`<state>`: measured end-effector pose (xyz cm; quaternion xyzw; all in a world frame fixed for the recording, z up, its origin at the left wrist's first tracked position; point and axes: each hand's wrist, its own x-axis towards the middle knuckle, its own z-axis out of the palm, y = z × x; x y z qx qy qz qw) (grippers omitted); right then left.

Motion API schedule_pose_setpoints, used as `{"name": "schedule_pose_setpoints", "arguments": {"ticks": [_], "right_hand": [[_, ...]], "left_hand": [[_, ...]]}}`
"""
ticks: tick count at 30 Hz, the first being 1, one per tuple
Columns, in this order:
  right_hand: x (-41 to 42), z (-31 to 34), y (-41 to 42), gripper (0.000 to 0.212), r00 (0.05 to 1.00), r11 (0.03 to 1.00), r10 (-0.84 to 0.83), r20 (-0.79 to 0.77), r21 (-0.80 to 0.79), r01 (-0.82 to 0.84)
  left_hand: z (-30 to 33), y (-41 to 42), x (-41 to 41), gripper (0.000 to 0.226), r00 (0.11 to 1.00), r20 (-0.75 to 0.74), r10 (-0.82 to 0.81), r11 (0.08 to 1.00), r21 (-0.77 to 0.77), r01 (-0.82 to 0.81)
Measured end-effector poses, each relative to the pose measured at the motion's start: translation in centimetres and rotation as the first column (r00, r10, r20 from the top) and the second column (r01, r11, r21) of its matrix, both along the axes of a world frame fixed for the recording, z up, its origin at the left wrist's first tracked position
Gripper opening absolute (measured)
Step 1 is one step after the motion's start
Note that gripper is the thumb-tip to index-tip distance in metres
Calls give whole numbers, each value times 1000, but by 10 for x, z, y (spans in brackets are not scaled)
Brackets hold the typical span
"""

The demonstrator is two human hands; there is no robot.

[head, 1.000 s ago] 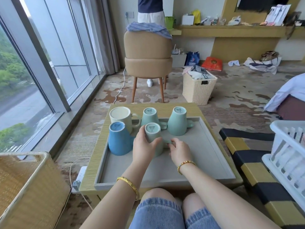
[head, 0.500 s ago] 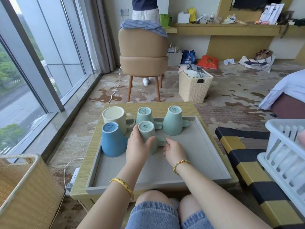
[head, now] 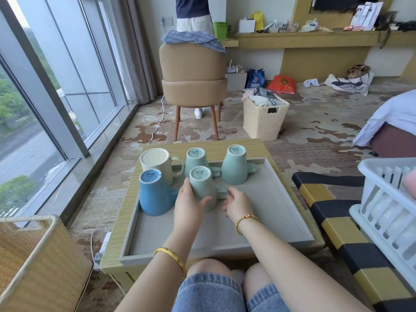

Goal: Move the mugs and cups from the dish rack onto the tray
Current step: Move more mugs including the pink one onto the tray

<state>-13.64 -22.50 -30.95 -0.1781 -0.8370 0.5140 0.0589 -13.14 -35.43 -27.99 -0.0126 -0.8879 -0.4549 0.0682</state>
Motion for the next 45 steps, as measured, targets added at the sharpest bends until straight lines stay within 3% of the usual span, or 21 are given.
{"name": "schedule_pose_setpoints", "arguments": {"ticks": [8,14,16,20,24,27,33,38,45], "right_hand": [[5,16,10,39,987,970,118,107,-223,-92],[7,15,17,45,979,973,178,98,-165,-160],[12,23,26,44,987,986,147,64,-85,-141],[32,60,53,18,992,990,107,-61,99,-101],[70,108,92,21,986,971,98,-137,232,-64],[108,139,126,22,977,952,87,-195,305,-24],[184,159,207,34,965,934,-97,-242,313,172],[231,152,267,29,909,864,-322,-264,310,396],[265,149,331,19,864,795,-452,-221,339,503]], "left_hand": [[-3,4,3,79,1000,0,3,998,-60,-3],[5,2,11,80,996,-87,23,990,-137,-35],[18,5,17,67,981,-183,68,987,-132,-93],[54,26,31,39,941,-319,113,987,-69,-142],[89,65,51,18,926,-375,-53,997,-78,26],[111,104,73,15,882,-407,-236,971,-136,197],[129,193,126,16,683,-493,-538,837,-407,366],[120,257,169,23,596,-416,-687,727,-412,550],[105,331,213,27,604,-147,-784,615,-315,723]]}}
